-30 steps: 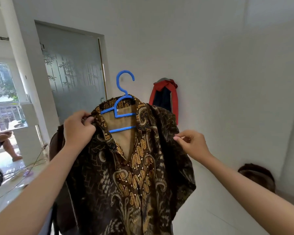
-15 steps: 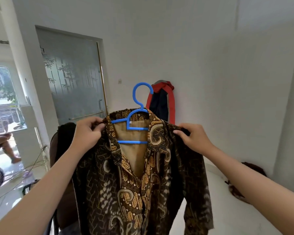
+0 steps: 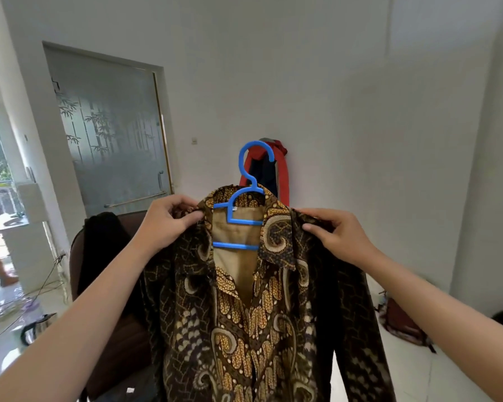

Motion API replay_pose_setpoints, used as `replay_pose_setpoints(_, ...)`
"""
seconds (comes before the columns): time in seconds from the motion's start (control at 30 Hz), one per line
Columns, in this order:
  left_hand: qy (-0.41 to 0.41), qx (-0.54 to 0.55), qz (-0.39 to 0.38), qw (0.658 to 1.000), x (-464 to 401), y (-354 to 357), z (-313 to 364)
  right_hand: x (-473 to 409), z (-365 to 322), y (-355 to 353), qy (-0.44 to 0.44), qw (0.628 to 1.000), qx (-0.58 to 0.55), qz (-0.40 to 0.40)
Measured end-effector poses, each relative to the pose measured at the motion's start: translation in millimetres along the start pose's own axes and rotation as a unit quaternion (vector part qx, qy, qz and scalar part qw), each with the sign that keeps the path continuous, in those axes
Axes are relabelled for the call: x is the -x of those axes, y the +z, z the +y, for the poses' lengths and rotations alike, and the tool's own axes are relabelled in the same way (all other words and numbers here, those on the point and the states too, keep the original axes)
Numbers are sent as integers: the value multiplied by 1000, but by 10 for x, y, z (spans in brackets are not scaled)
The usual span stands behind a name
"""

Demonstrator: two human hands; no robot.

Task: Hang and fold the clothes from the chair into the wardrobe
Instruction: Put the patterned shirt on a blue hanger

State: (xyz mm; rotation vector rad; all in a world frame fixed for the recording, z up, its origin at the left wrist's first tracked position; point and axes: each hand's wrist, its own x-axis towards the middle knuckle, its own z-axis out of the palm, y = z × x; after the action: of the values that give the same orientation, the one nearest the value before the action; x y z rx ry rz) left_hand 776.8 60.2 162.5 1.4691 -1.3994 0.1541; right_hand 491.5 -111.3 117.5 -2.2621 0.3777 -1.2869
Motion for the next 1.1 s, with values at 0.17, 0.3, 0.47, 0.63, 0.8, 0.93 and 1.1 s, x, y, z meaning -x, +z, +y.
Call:
replay_pose_setpoints(0.17, 69, -88, -29, 993, -71, 157, 127, -48, -87, -159, 4, 999, -21, 47)
replay_pose_setpoints(0.3, 180, -96, -18, 979, -100, 421, 49, -100, -93, -343, 6, 997, 8, 70)
replay_pose_setpoints(0.47, 224, -129, -41, 965, -314, 749, -117, -65, -26, -729, 18, 990, 57, 127)
replay_pose_setpoints(0.63, 235, 17, -37, 971, -595, 1287, 2, 104, -20, -1112, 57, 977, 141, 147)
replay_pose_setpoints(0.8, 295, 126, -40, 946, -905, 1824, 348, 357, -136, -1593, 91, 939, 247, 222)
replay_pose_setpoints(0.93, 349, 203, -57, 913, -1078, 2265, 775, 620, -399, -1975, 113, 898, 315, 284)
replay_pose_setpoints(1.1, 409, 301, -114, 854, -1000, 2839, 1472, 1135, -816, -2401, 150, 835, 386, 363)
